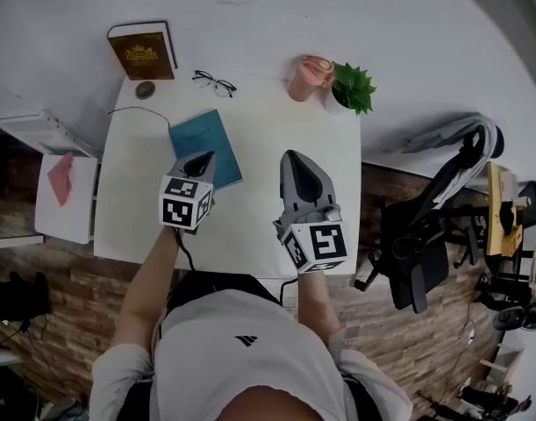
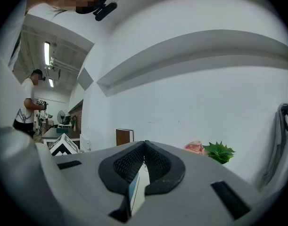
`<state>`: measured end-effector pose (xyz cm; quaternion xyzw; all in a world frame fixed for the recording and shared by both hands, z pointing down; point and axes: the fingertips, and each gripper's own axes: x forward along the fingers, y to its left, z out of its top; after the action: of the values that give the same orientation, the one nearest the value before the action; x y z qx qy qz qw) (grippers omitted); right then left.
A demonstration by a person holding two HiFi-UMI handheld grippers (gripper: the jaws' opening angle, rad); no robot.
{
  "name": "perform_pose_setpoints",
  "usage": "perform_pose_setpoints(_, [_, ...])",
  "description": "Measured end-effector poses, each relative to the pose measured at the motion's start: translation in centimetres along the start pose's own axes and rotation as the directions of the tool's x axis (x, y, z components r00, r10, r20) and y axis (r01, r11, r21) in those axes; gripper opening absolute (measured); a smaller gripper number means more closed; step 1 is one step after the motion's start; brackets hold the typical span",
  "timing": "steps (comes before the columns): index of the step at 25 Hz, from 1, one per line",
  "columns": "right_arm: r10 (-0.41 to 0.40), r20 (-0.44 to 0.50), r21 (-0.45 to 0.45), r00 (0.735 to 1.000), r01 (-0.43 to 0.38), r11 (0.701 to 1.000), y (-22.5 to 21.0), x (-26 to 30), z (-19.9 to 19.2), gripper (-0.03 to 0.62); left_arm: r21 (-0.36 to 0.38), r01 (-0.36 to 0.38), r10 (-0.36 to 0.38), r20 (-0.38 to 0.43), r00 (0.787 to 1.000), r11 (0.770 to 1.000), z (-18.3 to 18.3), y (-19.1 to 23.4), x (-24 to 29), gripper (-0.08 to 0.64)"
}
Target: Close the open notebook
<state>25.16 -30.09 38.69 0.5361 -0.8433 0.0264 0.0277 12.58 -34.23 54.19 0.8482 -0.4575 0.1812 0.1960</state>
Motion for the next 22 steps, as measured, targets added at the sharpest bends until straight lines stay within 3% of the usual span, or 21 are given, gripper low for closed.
perform_pose_setpoints(9, [-0.038, 0.019, -0.009, 0.999, 0.038, 0.999, 3.1, -0.9, 1.0, -0.008, 0.009, -0.024, 0.023, 0.150, 0.988, 1.000, 2.9, 1.7, -7.3, 0.006])
perform_pose_setpoints(22, [-0.107, 0.036, -0.027, 0.994, 0.108, 0.994, 7.1, -3.8, 2.4, -0.008, 0.112, -0.079, 0.041, 0.308, 0.951, 0.991, 5.5, 2.6, -15.6, 0.006])
